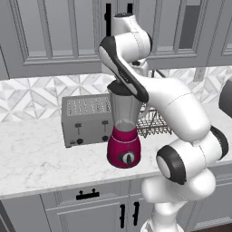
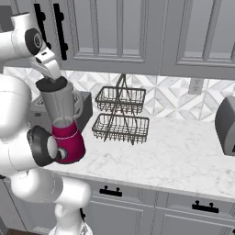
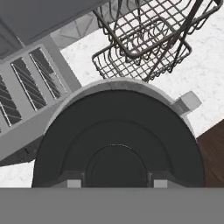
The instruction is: Close the lid blender by securely placing the lid on top.
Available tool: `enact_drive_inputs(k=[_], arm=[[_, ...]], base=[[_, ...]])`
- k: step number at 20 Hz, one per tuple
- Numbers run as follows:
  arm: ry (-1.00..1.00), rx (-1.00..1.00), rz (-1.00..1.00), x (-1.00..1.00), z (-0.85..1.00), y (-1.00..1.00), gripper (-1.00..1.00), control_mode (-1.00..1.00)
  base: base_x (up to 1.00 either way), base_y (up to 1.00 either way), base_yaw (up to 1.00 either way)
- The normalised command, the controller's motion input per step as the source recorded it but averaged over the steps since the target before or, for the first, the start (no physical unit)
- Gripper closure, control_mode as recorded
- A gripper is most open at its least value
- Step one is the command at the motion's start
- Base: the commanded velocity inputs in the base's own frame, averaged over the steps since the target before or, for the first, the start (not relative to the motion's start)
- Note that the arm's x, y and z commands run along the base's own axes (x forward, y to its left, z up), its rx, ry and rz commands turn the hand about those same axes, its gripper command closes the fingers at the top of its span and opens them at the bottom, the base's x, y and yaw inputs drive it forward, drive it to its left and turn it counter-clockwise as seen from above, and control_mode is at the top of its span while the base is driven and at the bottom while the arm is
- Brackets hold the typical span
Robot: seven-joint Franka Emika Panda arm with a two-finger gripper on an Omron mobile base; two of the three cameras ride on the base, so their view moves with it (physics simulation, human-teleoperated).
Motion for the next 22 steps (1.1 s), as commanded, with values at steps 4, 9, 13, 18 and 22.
enact_drive_inputs(k=[4,9,13,18,22], arm=[[0.0,0.0,0.0,-0.24,-0.02,-0.01,1.0,-1.0],[-0.06,0.0,0.0,-0.02,-0.01,-0.07,1.0,-1.0],[-0.2,0.0,-0.07,0.37,0.0,-0.18,1.0,-1.0],[-0.06,0.0,-0.06,0.5,0.0,-0.01,1.0,-1.0],[0.0,0.0,0.0,0.19,0.0,0.0,1.0,-1.0]], base=[[0.0,0.0,0.0],[0.0,0.0,0.0],[0.0,0.0,0.0],[0.0,0.0,0.0],[0.0,0.0,0.0]])
